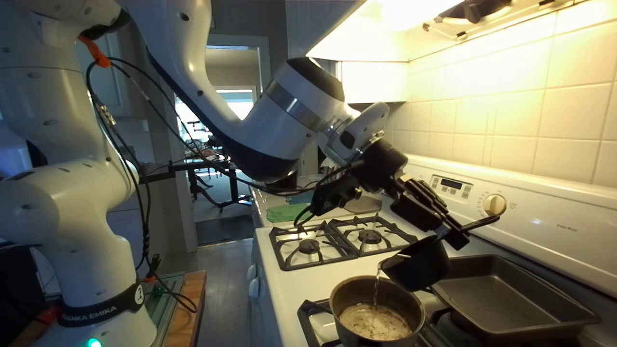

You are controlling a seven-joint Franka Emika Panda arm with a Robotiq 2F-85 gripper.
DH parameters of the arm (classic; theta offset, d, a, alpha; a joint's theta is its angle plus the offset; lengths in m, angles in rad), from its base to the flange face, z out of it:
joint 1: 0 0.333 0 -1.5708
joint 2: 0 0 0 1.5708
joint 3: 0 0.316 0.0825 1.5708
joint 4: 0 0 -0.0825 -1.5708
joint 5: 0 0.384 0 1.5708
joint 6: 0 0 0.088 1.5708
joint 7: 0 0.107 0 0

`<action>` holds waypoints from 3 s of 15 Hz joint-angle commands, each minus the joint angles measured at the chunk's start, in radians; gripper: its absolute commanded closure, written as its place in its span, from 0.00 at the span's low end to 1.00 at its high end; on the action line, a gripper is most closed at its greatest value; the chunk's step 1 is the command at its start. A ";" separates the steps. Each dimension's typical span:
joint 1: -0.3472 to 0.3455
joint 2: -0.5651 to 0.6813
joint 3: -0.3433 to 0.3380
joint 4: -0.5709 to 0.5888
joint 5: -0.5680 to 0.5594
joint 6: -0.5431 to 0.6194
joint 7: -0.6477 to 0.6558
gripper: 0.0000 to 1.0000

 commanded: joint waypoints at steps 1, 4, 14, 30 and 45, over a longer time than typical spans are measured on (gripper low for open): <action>0.003 -0.059 0.011 -0.044 -0.085 -0.033 0.073 0.94; 0.004 -0.070 0.015 -0.054 -0.120 -0.042 0.102 0.94; 0.006 -0.092 0.048 -0.071 -0.207 -0.102 0.189 0.94; 0.007 -0.108 0.098 -0.086 -0.339 -0.165 0.280 0.94; 0.039 -0.147 0.110 -0.133 -0.453 -0.259 0.374 0.94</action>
